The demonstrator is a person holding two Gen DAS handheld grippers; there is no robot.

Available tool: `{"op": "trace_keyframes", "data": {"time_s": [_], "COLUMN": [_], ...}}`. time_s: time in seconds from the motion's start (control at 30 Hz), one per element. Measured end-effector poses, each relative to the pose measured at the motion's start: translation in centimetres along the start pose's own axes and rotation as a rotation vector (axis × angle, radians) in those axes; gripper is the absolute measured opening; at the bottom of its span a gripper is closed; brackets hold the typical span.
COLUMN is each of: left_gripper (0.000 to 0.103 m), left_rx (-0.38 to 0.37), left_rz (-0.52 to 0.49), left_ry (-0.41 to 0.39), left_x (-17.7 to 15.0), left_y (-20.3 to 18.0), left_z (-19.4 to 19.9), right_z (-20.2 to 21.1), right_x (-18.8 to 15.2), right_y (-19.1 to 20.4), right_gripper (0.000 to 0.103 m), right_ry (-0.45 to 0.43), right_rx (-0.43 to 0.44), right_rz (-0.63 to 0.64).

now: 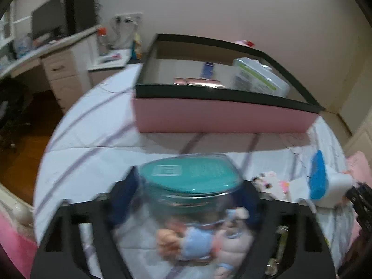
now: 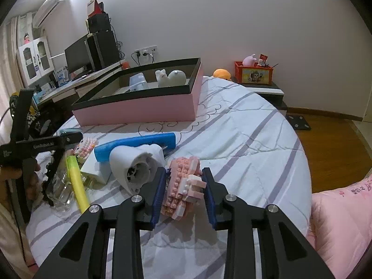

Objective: Organize rigid objects
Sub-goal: 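Grasp the teal-lidded clear container with the left gripper while the right gripper holds the brick figure, then lift the teal container and brick figure with both grippers toward the pink box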

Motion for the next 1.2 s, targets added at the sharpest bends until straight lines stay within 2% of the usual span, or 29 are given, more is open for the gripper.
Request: {"op": "trace_keyframes", "data": {"time_s": [0.2, 0.4, 0.53, 0.63, 0.67, 0.77, 0.83, 0.97, 1.07, 1.2], "left_gripper": [0.072, 0.072, 0.072, 0.072, 0.072, 0.072, 0.072, 0.072, 0.072, 0.072], "left_rx": [0.079, 0.117, 0.118, 0.120, 0.125, 0.110, 0.105, 0.102, 0.093, 0.086], "left_rz": [-0.066, -0.112, -0.098, -0.102, -0.102, -0.095, -0.096, -0.090, -0.080, -0.080], "left_ry": [-0.046, -0.106, -0.154, -0.171, -0.173, -0.179, -0.173, -0.162, -0.172, -0.197], "left_x": [0.3, 0.3, 0.5, 0.5, 0.4, 0.0, -0.2, -0.9, -1.0, -0.6], "left_y": [-0.9, -1.8, -1.8, -2.0, -2.0, -2.1, -2.2, -2.0, -2.0, -2.3], "left_z": [1.0, 3.5, 5.5, 6.8, 7.0, 7.7, 7.8, 7.8, 8.2, 9.1], "right_z": [-0.5, -0.1, 1.3, 1.9, 1.8, 1.1, 1.0, -0.6, -0.4, 0.4], "right_x": [0.3, 0.5, 1.2, 1.4, 1.3, 0.4, 0.0, -1.6, -1.9, -0.8], "right_y": [0.3, 0.4, 0.6, 0.7, 0.8, 1.5, 1.5, 0.7, 0.0, 0.2], "right_gripper": [0.032, 0.030, 0.029, 0.028, 0.028, 0.028, 0.028, 0.028, 0.024, 0.024], "right_ry": [0.009, 0.004, -0.049, -0.073, -0.066, -0.020, -0.017, 0.057, 0.029, -0.010], "right_rx": [0.008, 0.006, -0.039, -0.169, -0.181, -0.123, -0.142, -0.129, -0.078, -0.062], "right_rz": [0.001, 0.017, 0.050, 0.145, 0.166, 0.159, 0.156, 0.118, 0.038, 0.035]}}
Point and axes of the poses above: each gripper's, at about its wrist camera, not at the fingertips, and z roughly against the way its jaws point, y to its left, x to its top, the point moved 8 cm from there along -z, roughly the way its jaws point, and after that the axes turned 10 degrees about -x, right-handed, at the moved point
